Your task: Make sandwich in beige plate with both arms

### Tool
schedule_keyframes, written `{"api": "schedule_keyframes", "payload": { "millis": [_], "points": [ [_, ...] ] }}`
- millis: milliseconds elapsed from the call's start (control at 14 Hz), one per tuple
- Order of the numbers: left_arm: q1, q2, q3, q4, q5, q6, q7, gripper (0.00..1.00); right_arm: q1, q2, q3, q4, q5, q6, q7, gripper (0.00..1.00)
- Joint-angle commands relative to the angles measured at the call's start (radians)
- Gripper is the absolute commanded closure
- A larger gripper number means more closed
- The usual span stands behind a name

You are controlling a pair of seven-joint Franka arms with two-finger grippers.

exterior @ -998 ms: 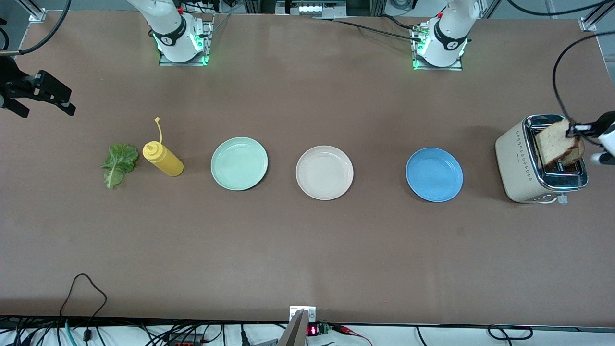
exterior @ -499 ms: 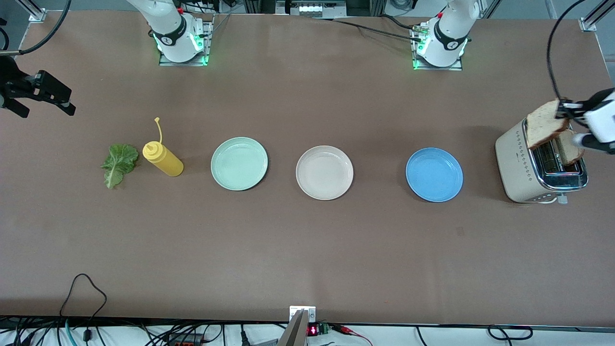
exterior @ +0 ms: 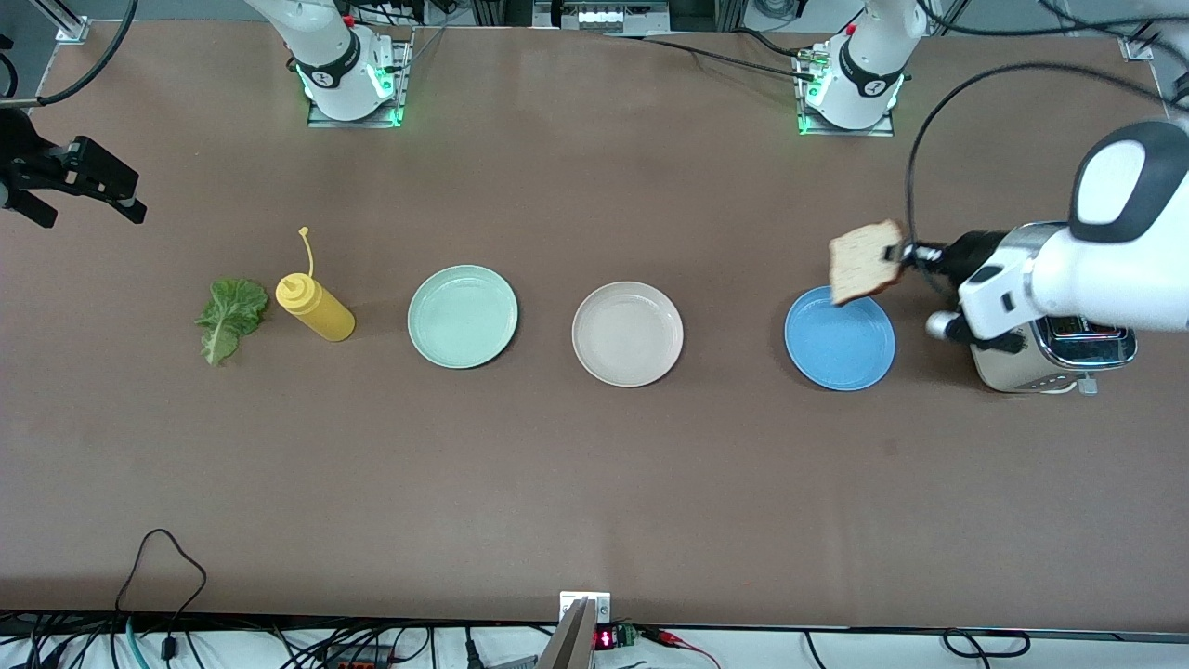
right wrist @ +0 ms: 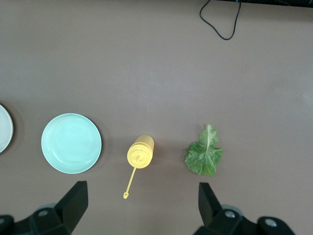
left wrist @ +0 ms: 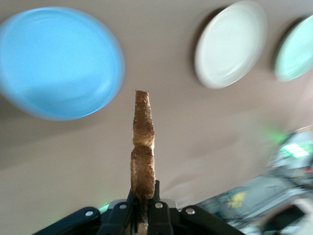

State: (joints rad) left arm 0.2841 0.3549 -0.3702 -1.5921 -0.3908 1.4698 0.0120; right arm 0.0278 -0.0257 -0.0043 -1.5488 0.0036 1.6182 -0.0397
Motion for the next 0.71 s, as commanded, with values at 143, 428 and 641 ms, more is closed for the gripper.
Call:
{"api": "schedule_keyframes", "payload": {
  "millis": [143, 428, 641],
  "points": [
    [-0.092, 0.068, -0.003, -0.112, -0.363, 0.330, -0.038, 1.00, -0.003, -0.014, 0.003, -0.046, 0.024, -0.069, -0.041, 0.00],
    [-0.250, 0.099, -0.003, -0.239, -0.526, 0.686, -0.017, 1.00, -0.060, -0.025, -0.035, -0.141, 0.155, -0.002, -0.412, 0.00],
    [-0.370, 0.163, -0.003, -0.246, -0.576, 0.848, 0.008, 1.00, -0.133, -0.031, -0.071, -0.293, 0.356, 0.124, -0.816, 0.00]
  ]
}}
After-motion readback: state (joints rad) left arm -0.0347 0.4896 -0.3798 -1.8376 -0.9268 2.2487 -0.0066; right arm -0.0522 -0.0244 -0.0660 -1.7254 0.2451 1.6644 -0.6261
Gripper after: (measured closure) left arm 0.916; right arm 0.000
